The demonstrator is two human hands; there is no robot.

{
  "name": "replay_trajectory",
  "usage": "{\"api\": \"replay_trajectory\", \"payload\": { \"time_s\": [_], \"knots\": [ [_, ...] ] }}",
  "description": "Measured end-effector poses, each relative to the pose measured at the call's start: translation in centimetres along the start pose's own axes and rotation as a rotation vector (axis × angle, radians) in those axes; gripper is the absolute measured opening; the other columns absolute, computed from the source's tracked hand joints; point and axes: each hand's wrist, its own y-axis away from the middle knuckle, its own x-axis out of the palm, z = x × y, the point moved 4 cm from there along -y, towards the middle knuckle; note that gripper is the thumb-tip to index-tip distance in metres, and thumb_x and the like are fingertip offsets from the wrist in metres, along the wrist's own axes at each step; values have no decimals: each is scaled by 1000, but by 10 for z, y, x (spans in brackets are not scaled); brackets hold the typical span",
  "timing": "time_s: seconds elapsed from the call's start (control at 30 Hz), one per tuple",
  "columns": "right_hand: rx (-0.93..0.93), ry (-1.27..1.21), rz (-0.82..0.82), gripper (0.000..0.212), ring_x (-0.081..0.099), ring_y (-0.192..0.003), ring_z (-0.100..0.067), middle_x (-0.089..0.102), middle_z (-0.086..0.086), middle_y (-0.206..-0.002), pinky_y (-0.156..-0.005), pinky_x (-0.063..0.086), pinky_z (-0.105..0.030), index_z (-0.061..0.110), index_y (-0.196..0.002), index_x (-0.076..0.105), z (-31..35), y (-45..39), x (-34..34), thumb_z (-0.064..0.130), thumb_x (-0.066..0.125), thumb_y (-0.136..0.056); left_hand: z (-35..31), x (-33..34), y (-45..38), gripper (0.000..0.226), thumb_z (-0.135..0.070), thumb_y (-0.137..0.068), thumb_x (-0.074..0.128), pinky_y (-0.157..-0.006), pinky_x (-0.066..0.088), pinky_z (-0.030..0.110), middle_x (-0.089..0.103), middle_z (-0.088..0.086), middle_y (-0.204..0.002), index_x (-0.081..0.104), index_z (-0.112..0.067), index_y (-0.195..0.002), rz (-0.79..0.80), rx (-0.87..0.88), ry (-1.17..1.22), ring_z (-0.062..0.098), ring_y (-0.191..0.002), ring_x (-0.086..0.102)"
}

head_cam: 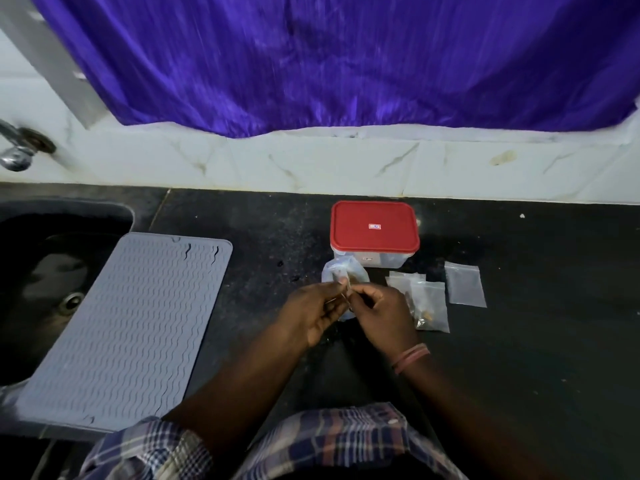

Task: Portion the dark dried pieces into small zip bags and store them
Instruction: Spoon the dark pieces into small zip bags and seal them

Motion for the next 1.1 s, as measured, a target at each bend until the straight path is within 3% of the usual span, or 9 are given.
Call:
{"api": "replay_trajectory", "payload": {
  "time_s": [0.17,0.33,0.43,0.57,0.7,0.83,0.93,1.0,1.1],
  "knots": [
    [25,132,-129,7,65,-73,2,70,12,-77,-70,52,-19,20,-84,74,-9,-3,-5,19,69,-89,-2,-4,4,16,-9,-92,73,-85,62,42,76,24,-90,69,6,-92,-152,237,-298,25,-76,73],
    [-39,223,-139,4,66,-75,-3,71,8,-79,-71,53,-23,18,-86,73,-2,-10,-7,17,71,-90,-19,9,14,11,-11,-81,72,-62,57,30,74,4,-72,62,-9,-83,-262,527,-816,16,-65,74],
    [51,129,-201,10,67,-76,1,71,12,-80,-74,56,-24,21,-88,72,-6,-12,-12,12,69,-89,-21,12,15,24,-7,-81,67,-64,49,29,68,0,-92,58,-19,-100,-274,631,-1075,16,-79,66],
    [177,-17,-217,16,71,-80,-4,74,10,-86,-77,62,-34,24,-94,72,-12,-12,-5,9,66,-91,-26,25,24,39,-10,-89,61,-81,53,34,56,5,-124,62,-22,-126,-203,783,-1422,25,-99,65],
    [165,-89,-224,14,72,-83,-9,74,7,-89,-75,60,-28,20,-96,73,-7,-18,-10,9,68,-90,-35,20,23,23,-21,-96,61,-77,45,24,70,4,-111,78,-20,-111,-201,791,-1406,22,-96,69],
    [126,-150,-134,17,73,-77,-12,75,4,-86,-74,59,-27,16,-96,73,1,-23,-10,2,64,-92,-43,1,12,20,-15,-95,58,-67,43,26,74,4,-93,78,-19,-93,-369,803,-1259,20,-83,70],
    [71,76,-155,12,67,-86,-6,71,10,-90,-83,55,-27,19,-95,72,-2,-26,-18,9,65,-91,-57,-11,11,22,-12,-98,51,-72,50,31,71,13,-99,72,-10,-102,-480,770,-1119,29,-88,69],
    [124,289,-96,6,64,-85,-11,67,7,-88,-80,53,-30,20,-92,66,-9,-28,-23,24,69,-89,-64,-19,12,28,-6,-98,48,-77,50,30,72,14,-109,70,-10,-116,-516,737,-1056,30,-98,69],
    [329,511,49,34,61,-85,-19,62,2,-89,-74,45,-32,19,-97,55,-27,-25,-21,45,71,-84,-64,-27,13,44,2,-94,47,-84,48,27,70,13,-121,69,-16,-129,-511,687,-1068,28,-108,67]
  ]
}}
